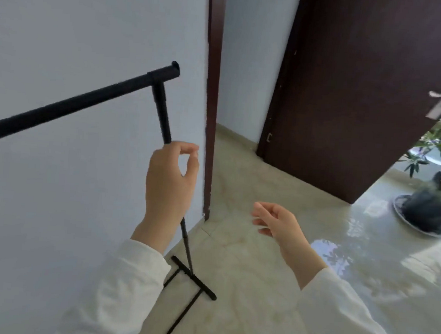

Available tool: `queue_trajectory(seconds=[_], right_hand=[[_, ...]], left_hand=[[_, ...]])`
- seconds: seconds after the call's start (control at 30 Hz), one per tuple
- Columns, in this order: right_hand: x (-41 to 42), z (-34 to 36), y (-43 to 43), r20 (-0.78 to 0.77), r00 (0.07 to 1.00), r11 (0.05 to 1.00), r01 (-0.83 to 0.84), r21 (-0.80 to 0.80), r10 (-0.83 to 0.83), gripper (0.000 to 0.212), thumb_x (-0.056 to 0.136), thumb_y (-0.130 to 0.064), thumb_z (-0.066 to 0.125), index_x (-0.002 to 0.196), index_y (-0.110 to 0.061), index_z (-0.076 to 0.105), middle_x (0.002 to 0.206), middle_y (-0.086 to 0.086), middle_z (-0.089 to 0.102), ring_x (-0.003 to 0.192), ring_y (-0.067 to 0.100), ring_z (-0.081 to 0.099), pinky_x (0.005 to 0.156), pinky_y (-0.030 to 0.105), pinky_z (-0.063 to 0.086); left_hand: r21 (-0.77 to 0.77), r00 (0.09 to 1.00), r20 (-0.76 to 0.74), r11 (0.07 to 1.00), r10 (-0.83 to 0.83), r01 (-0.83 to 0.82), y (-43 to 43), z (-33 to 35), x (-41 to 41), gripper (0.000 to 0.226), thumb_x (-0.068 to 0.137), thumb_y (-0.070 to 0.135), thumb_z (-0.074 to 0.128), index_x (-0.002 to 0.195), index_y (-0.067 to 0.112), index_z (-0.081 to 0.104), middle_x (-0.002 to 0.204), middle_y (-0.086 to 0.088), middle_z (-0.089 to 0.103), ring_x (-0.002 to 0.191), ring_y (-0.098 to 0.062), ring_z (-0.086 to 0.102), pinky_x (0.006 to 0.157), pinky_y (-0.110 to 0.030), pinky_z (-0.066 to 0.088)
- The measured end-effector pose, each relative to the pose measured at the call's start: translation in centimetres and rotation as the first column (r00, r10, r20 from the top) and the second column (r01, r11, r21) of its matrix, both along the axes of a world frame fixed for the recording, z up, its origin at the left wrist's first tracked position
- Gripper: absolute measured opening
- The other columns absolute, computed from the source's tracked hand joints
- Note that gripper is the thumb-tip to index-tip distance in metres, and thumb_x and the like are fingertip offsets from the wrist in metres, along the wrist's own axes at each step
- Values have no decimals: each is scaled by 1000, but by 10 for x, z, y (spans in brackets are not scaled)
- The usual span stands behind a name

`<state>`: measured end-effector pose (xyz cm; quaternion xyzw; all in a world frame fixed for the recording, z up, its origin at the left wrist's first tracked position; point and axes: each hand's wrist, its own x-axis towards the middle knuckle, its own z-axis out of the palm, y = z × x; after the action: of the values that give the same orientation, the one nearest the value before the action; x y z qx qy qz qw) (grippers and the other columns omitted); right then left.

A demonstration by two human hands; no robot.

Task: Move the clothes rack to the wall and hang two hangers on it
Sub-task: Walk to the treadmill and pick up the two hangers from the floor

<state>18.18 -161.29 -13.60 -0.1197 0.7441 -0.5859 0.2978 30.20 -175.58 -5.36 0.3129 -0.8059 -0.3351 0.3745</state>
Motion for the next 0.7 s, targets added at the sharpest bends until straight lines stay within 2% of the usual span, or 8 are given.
queue_trajectory(seconds=[0.07,0.17,0.27,0.33,0.5,0.57,0.7], right_hand=[[-4,-6,47,27,992,993,120,-6,-120,8,89,-22,54,89,-17,59,77,-5,62,68,10,58,60,20,45],[-7,-14,115,68,958,960,281,-16,-279,9,89,-23,55,88,-16,61,79,-3,64,72,12,60,63,22,47],[-5,-23,198,115,892,897,442,-25,-436,15,88,-23,55,98,-11,59,82,-2,64,73,11,60,64,21,47],[1,-27,263,142,824,829,558,-34,-549,18,88,-23,56,100,-11,58,83,-1,64,74,12,61,65,22,48],[36,-43,454,184,546,546,836,-57,-817,16,89,-20,54,101,-9,57,83,-1,63,74,12,60,65,22,47],[61,-52,525,185,413,408,911,-62,-892,16,89,-19,53,101,-9,57,82,-1,63,73,12,59,63,21,46],[123,-70,642,216,128,124,992,-36,-968,9,91,-18,51,93,-12,57,78,-3,61,69,9,57,61,19,44]], left_hand=[[305,991,23,944,-136,122,39,-34,-28,22,92,24,45,104,15,62,102,8,63,99,-10,55,80,-14,37],[572,955,20,787,-295,231,103,-85,-65,15,92,14,45,87,16,59,81,8,63,84,-16,60,73,-21,44],[699,891,23,644,-454,310,185,-120,-91,28,92,7,46,71,24,53,71,9,60,60,-4,60,65,-21,45],[742,809,29,555,-588,376,251,-130,-102,26,93,9,44,73,24,54,74,8,61,62,-5,58,55,-13,42],[804,569,-9,332,-822,493,442,-135,-116,26,94,10,41,76,23,54,80,1,63,67,-10,58,60,-20,40],[855,464,-23,223,-885,468,518,-140,-112,26,95,11,39,78,22,55,80,4,63,70,-11,58,62,-21,40],[913,231,-3,92,-973,398,653,-152,-83,25,96,13,38,79,21,55,82,5,62,72,-10,58,64,-21,40]])
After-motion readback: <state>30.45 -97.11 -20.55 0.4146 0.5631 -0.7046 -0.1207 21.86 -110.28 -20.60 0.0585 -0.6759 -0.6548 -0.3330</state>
